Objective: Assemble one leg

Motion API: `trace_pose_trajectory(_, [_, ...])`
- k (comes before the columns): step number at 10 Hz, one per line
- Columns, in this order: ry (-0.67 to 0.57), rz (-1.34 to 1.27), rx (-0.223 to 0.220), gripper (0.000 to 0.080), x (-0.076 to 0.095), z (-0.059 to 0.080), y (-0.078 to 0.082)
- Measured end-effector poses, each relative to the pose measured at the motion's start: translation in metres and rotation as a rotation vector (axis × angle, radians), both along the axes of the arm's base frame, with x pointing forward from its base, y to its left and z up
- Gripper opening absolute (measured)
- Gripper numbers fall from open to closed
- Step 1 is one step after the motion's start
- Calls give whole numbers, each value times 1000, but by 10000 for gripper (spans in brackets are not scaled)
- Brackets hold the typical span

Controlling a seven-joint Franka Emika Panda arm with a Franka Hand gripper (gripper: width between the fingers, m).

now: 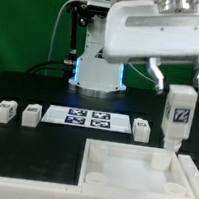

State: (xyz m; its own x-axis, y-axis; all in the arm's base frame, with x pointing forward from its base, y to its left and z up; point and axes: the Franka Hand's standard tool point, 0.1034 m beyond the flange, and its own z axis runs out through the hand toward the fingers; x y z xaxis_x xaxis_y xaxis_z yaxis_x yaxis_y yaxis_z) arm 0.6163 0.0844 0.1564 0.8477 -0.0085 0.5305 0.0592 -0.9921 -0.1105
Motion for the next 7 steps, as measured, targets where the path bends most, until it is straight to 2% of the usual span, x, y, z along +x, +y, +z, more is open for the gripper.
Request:
trace_pose_trajectory(2, [2, -4, 3, 292, 1, -14, 2])
trace_pose_trajectory(7, [23, 10, 11, 292, -5, -37, 14])
